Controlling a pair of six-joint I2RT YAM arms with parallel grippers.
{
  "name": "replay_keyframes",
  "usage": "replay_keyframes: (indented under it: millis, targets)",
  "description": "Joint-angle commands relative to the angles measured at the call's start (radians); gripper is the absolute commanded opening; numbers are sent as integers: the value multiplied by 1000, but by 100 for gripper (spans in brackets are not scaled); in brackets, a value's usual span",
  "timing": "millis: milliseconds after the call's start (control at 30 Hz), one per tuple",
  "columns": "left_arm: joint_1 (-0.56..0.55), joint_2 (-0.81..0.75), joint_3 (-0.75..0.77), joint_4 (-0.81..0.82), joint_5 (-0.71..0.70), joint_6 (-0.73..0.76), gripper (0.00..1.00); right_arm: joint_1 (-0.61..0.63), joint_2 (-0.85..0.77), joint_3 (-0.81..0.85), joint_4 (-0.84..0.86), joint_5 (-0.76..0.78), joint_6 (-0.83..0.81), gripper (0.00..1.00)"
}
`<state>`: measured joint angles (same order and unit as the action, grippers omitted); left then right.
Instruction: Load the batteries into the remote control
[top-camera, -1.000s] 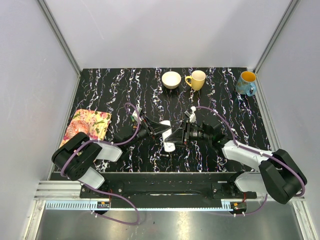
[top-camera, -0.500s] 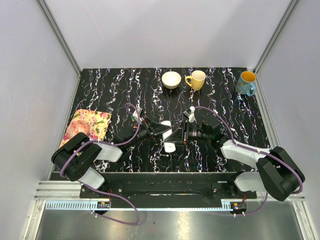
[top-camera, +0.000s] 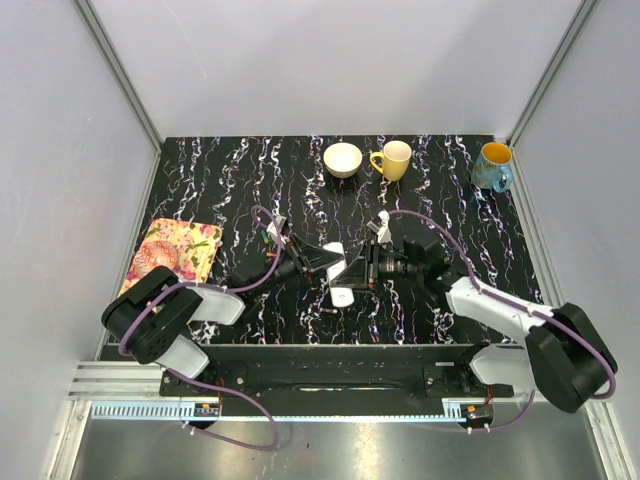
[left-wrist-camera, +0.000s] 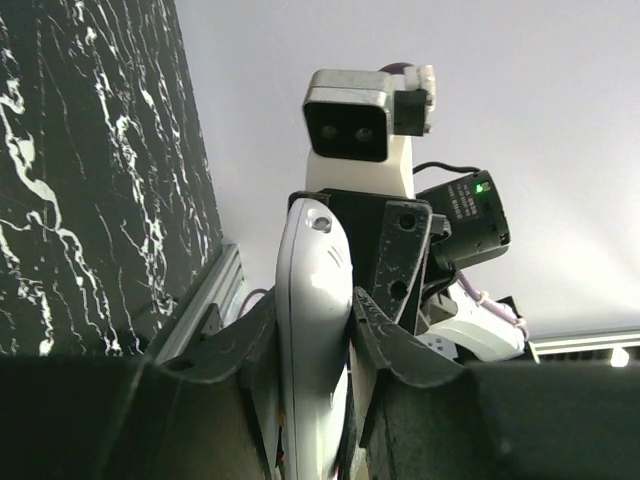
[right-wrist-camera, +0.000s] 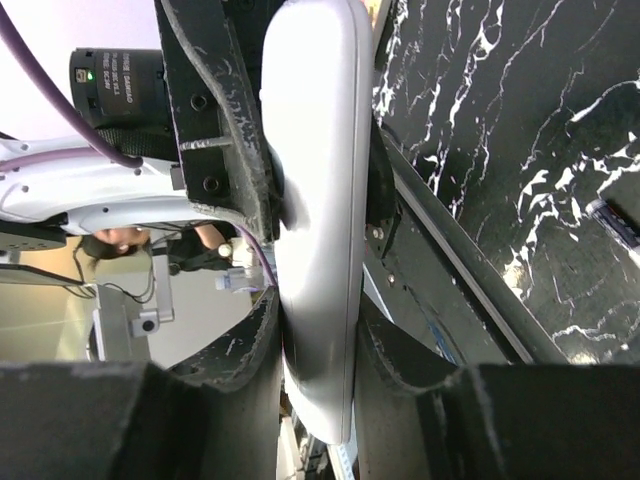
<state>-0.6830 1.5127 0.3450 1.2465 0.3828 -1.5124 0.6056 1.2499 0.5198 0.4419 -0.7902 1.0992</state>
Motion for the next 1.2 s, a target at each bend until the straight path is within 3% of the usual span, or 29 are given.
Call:
replay_keyframes:
  millis: [0, 67, 100, 200, 267, 367, 400, 433, 467, 500, 533, 567, 600, 667, 767, 967, 1167]
  targets:
    - [11, -34, 25, 343, 8, 12, 41, -6, -117, 161, -414, 66, -260, 0]
    - [20, -31, 35, 338, 8, 5, 52, -6, -142, 203, -561, 94, -307, 0]
    - [31, -31, 37, 340, 5, 1, 80, -6, -161, 239, -603, 112, -353, 0]
    - [66, -35, 40, 338, -8, -14, 98, -6, -185, 305, -739, 164, -426, 0]
    - [89, -48, 25, 324, -22, -15, 99, -6, -187, 339, -849, 224, -475, 0]
    - [143, -127, -24, 213, -59, 9, 99, -6, -112, 449, -1090, 530, -541, 0]
    - [163, -159, -34, 142, -64, 30, 99, -6, -80, 506, -1150, 780, -544, 0]
    - [165, -257, -43, 57, -73, 64, 99, -7, -43, 534, -1205, 919, -548, 0]
    - [166, -310, -38, -173, -97, 151, 99, -6, 30, 560, -1292, 1048, -558, 0]
    - [158, -377, -28, -315, -114, 203, 99, -4, 66, 598, -1324, 1288, -564, 0]
    - [148, -482, 18, -461, -137, 262, 99, -6, 100, 612, -1348, 1403, -558, 0]
    - [139, -540, 46, -734, -210, 368, 99, -6, 152, 618, -1365, 1498, -530, 0]
    - [117, -581, 70, -837, -247, 414, 99, -7, 178, 631, -1365, 1599, -530, 0]
    - [109, -679, 107, -1020, -332, 492, 99, -18, 268, 652, -1356, 1628, -542, 0]
    - [108, -778, 123, -1165, -410, 535, 99, -20, 430, 721, -1394, 1710, -529, 0]
    - [109, -838, 106, -1237, -414, 560, 99, -21, 741, 948, -1526, 1793, -495, 0]
    - [109, -848, 81, -1245, -389, 548, 98, -23, 896, 1058, -1523, 1751, -516, 0]
